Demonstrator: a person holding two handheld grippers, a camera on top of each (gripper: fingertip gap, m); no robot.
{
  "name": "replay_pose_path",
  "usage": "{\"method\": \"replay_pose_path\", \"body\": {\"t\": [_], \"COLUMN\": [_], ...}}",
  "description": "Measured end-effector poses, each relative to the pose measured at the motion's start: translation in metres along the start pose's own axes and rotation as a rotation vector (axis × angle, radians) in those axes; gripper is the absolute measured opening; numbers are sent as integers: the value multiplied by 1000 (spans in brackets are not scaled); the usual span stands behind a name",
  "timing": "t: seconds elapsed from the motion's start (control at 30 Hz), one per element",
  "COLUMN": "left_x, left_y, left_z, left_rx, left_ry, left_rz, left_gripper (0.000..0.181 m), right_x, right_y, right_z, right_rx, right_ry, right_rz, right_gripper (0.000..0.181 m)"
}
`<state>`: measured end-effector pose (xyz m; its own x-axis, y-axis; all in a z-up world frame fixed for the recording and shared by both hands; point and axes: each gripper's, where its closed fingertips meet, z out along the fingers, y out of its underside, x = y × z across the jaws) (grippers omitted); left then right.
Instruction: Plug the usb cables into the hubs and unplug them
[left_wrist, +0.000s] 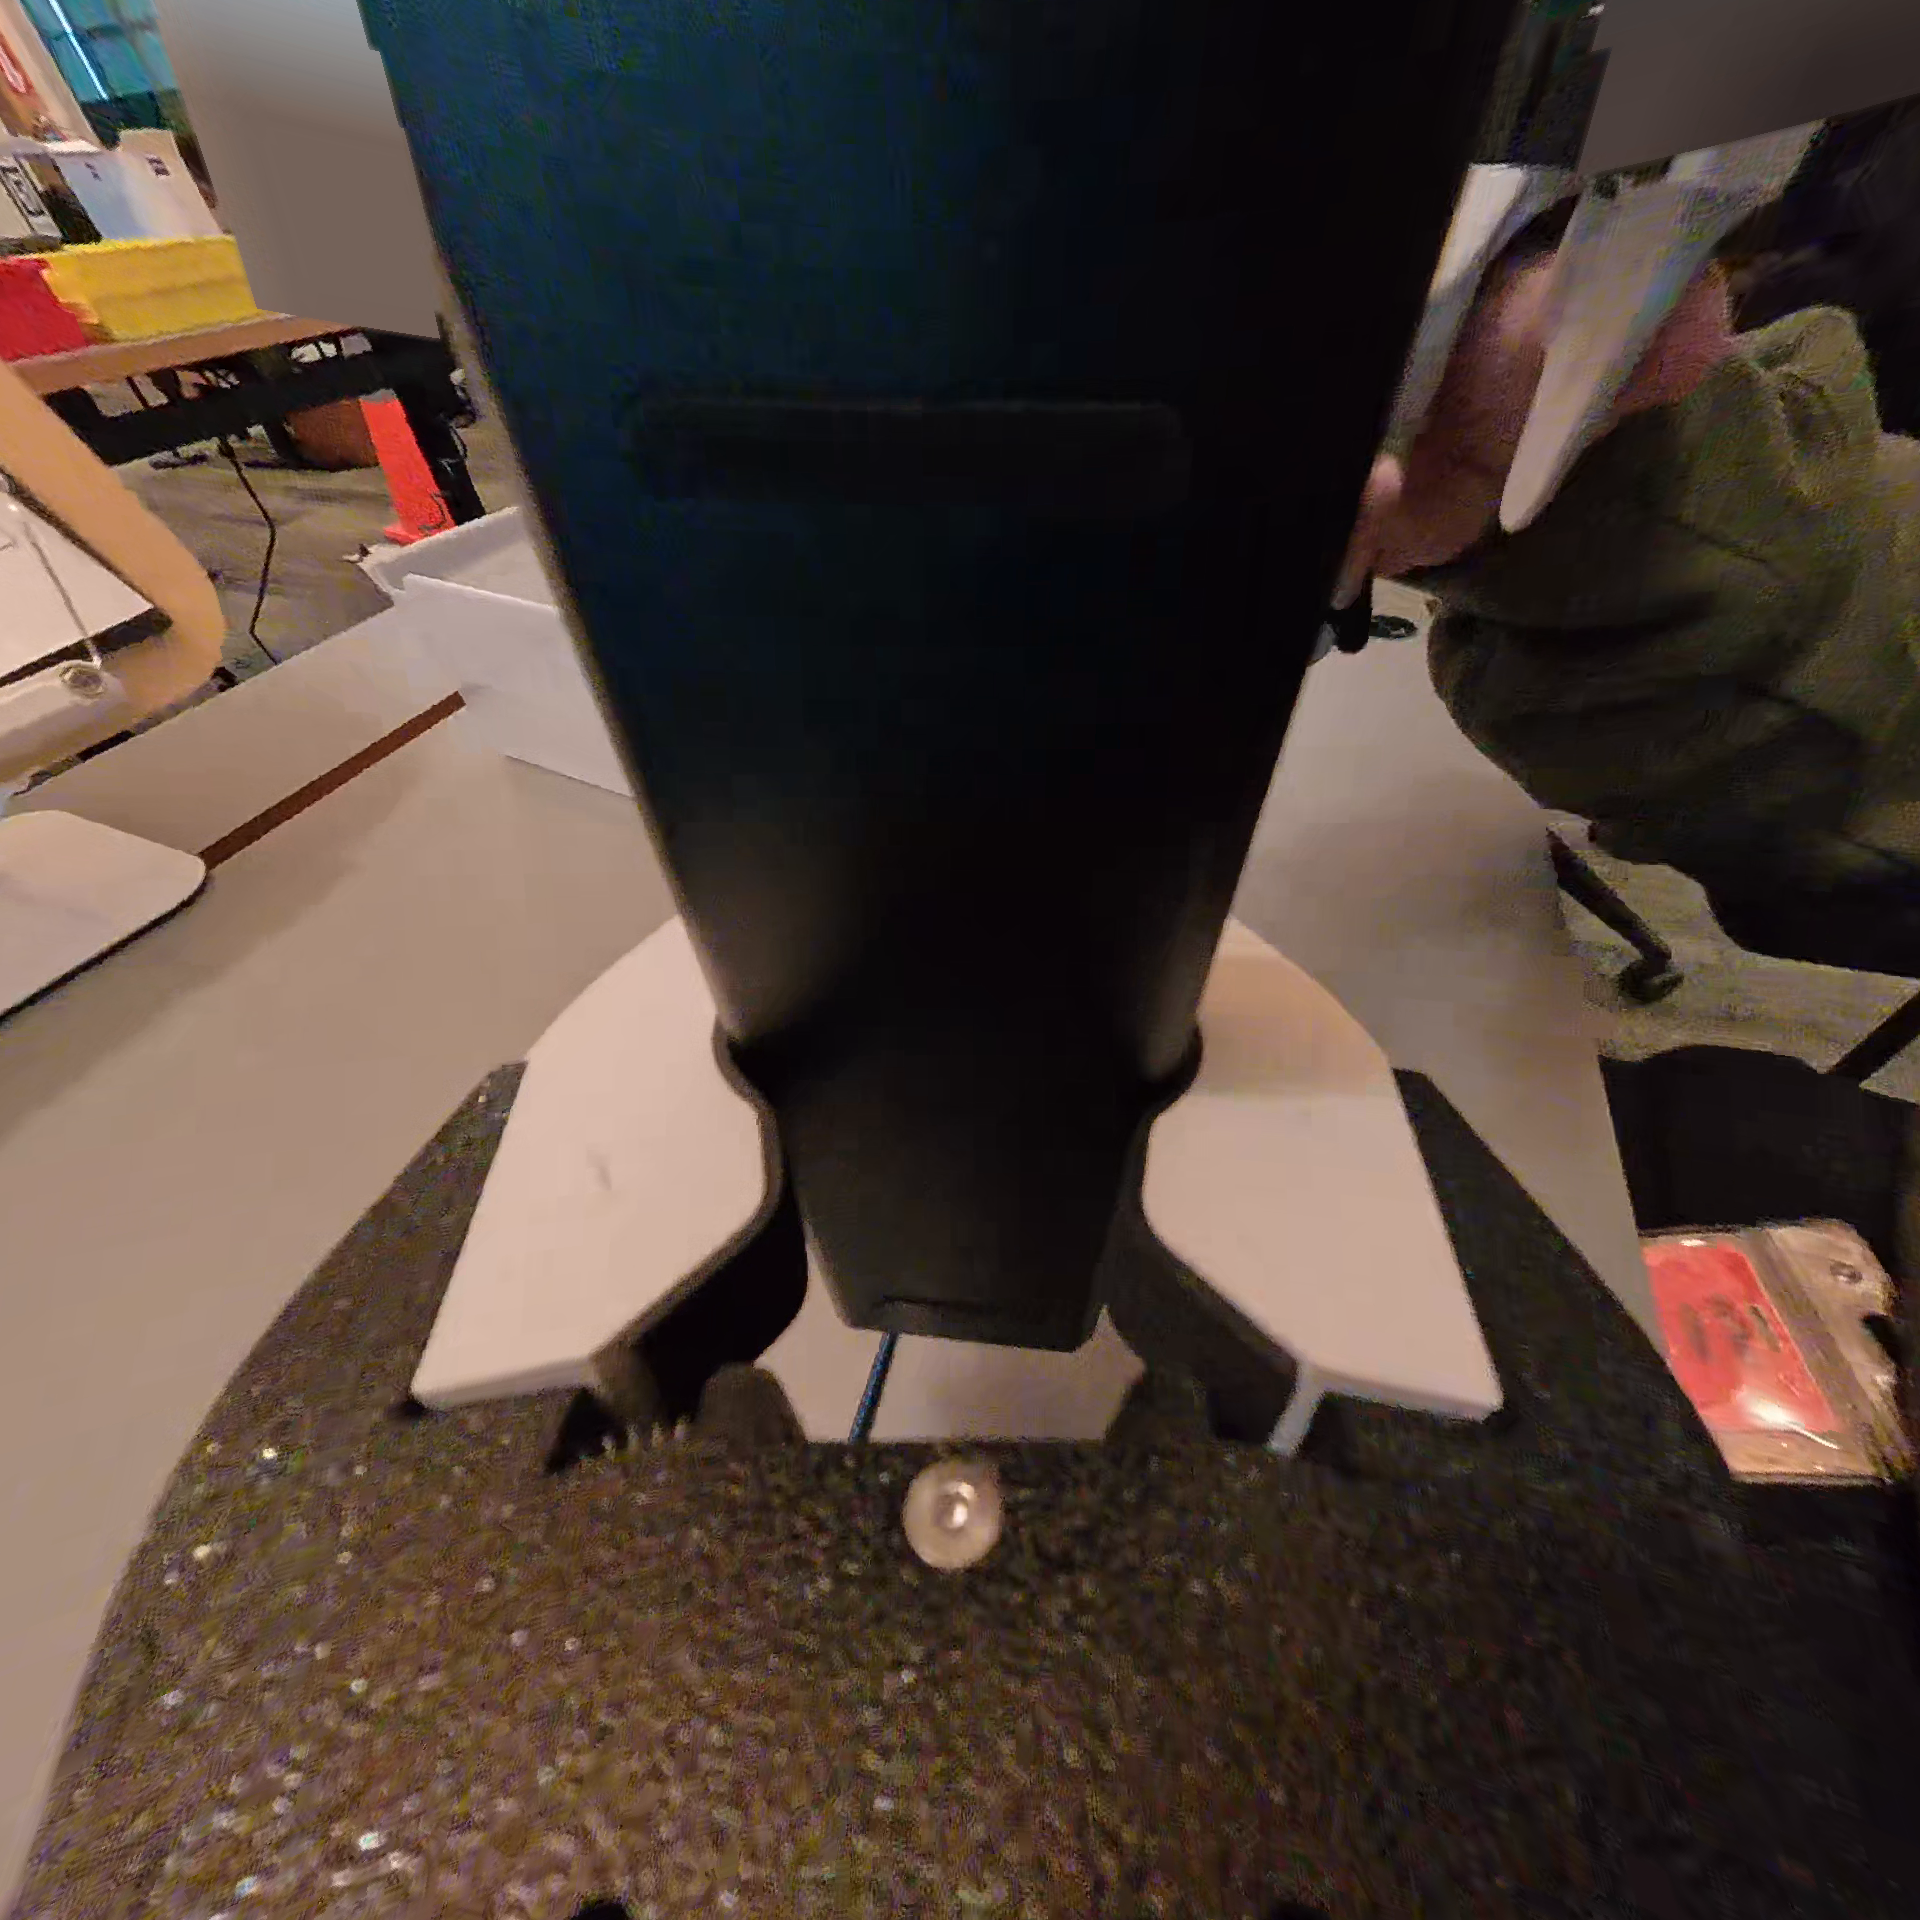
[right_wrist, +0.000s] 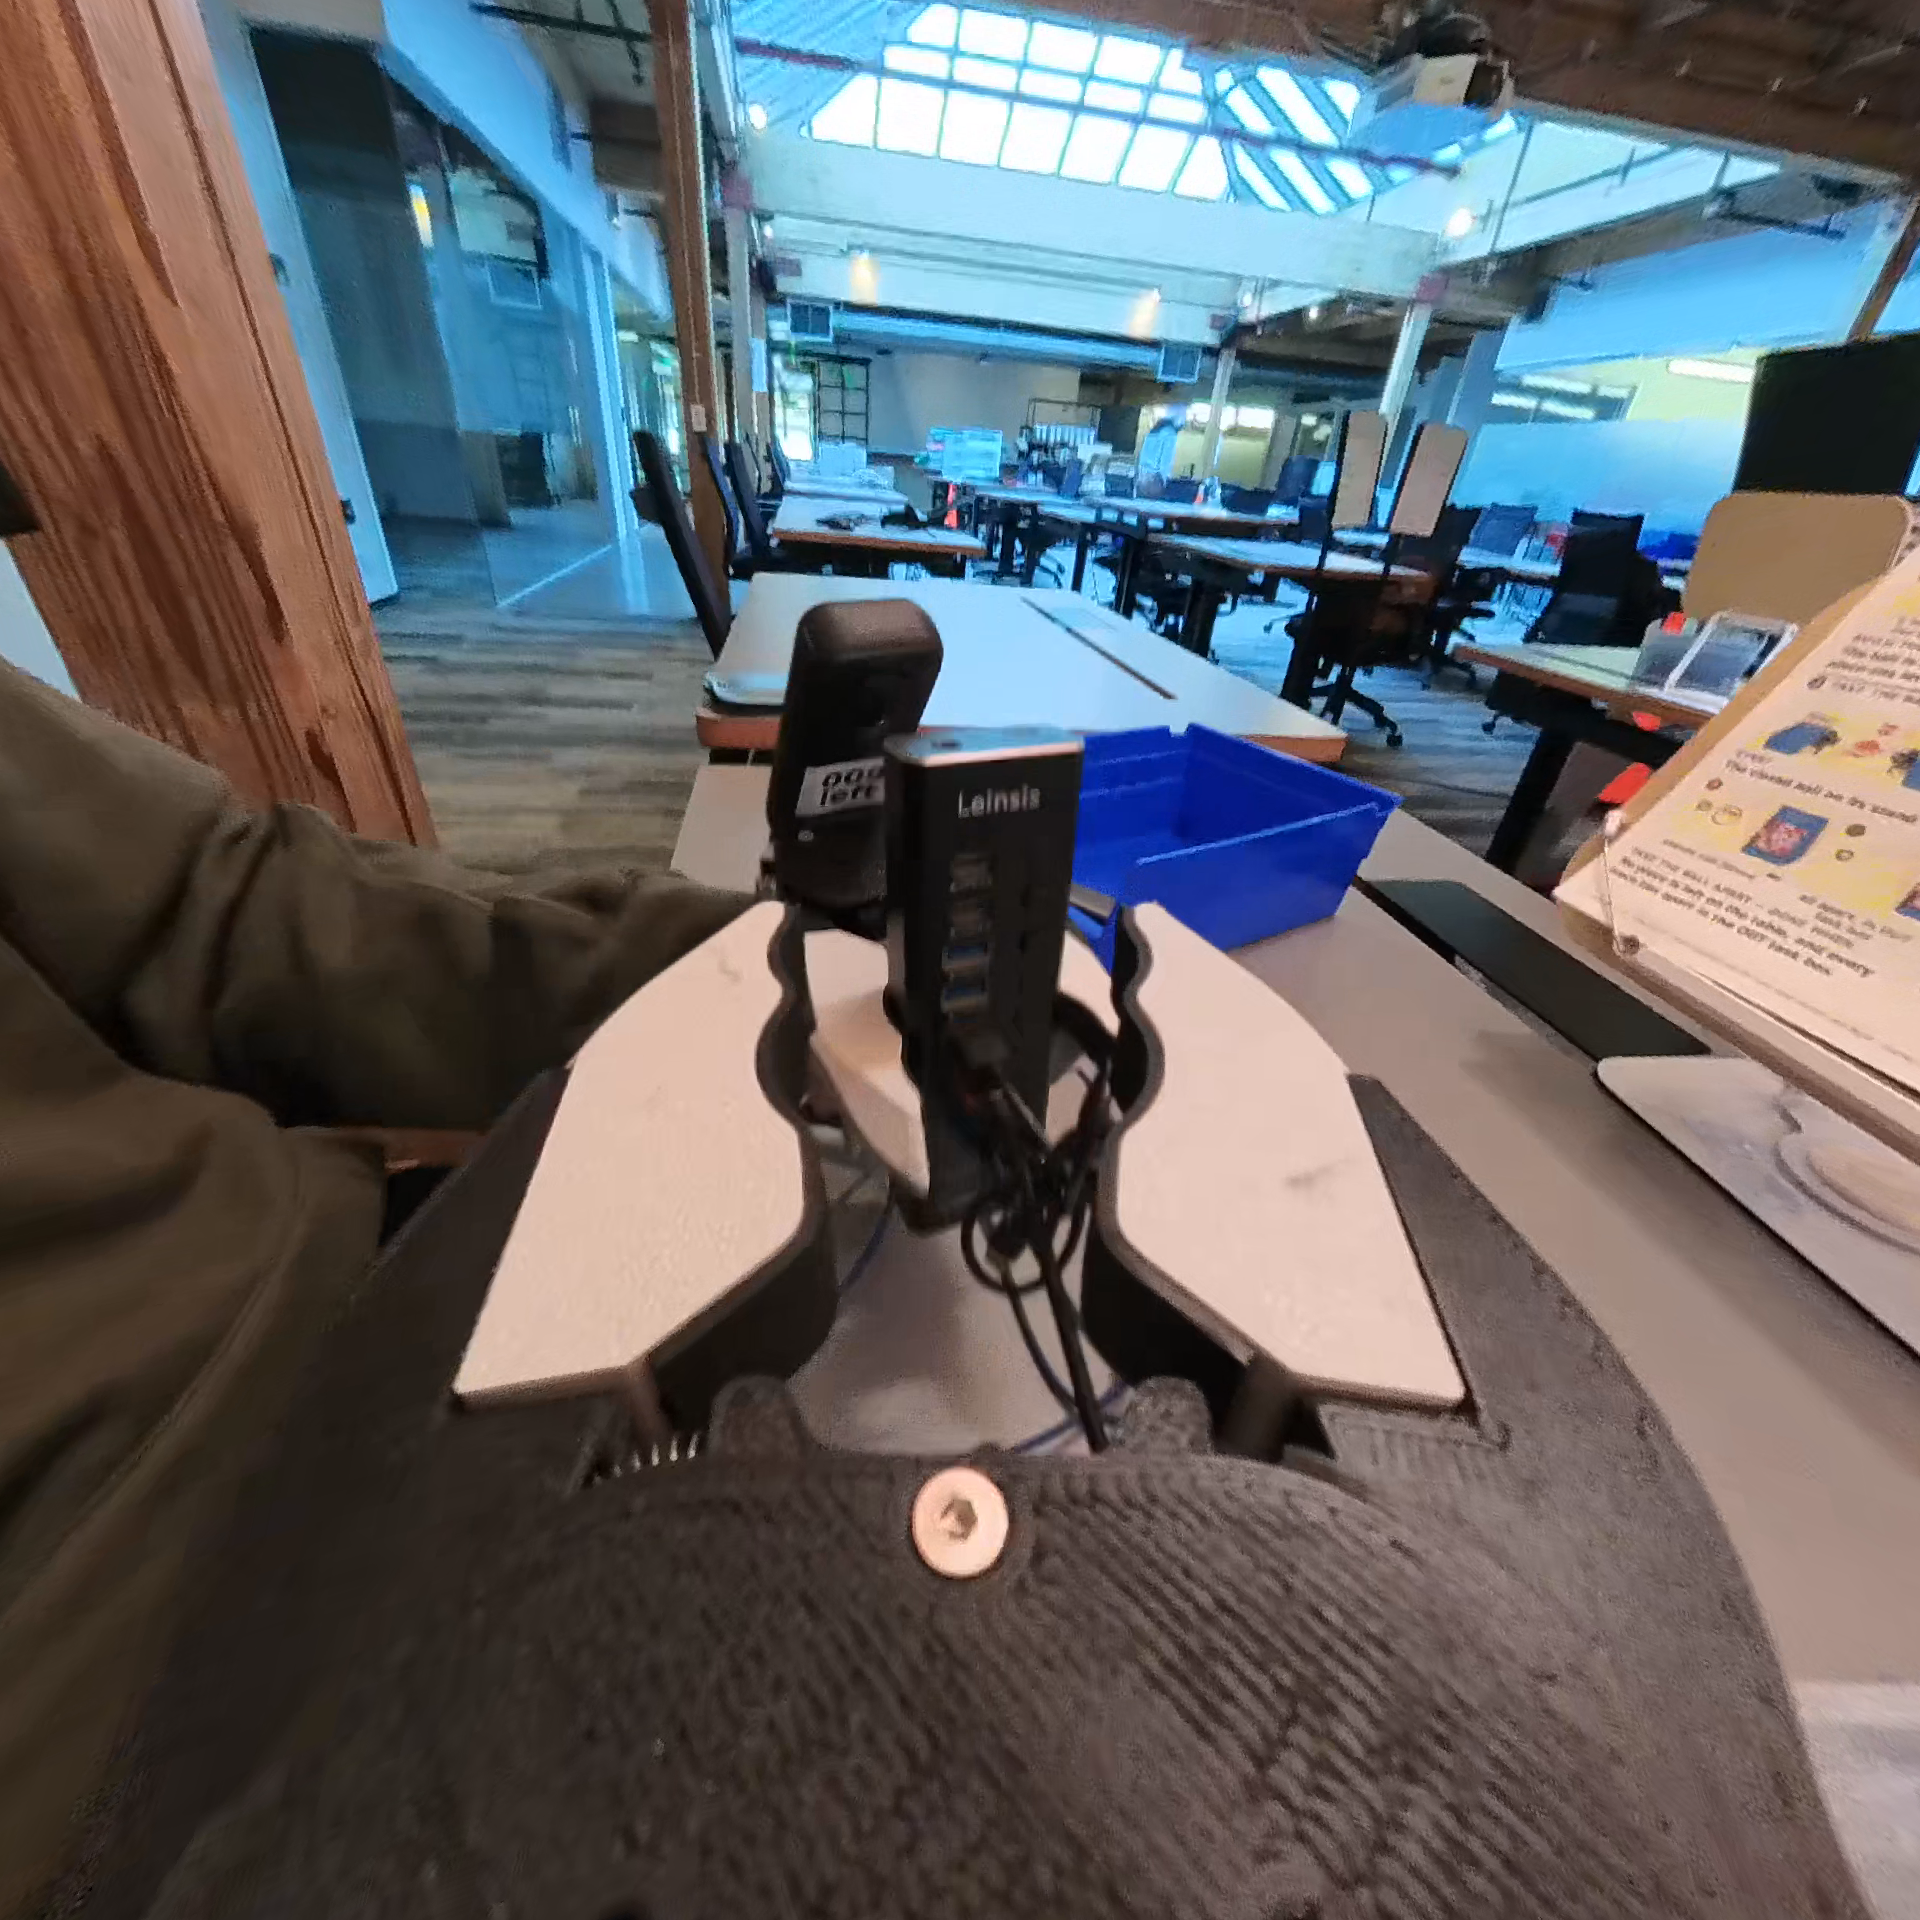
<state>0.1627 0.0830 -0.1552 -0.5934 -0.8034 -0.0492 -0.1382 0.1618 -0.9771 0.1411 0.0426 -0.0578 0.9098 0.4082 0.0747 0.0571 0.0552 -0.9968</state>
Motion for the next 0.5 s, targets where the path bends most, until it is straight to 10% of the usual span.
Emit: {"method": "replay_pose_path", "body": {"t": [0.5], "left_x": [-15], "left_y": [20], "left_z": [-53], "left_rx": [144], "left_ry": [73], "left_rz": [-62], "left_gripper": [76], "right_x": [-43], "right_y": [29], "right_z": [92], "right_rx": [-235], "right_ry": [-90], "right_rz": [-150], "right_gripper": [35]}}
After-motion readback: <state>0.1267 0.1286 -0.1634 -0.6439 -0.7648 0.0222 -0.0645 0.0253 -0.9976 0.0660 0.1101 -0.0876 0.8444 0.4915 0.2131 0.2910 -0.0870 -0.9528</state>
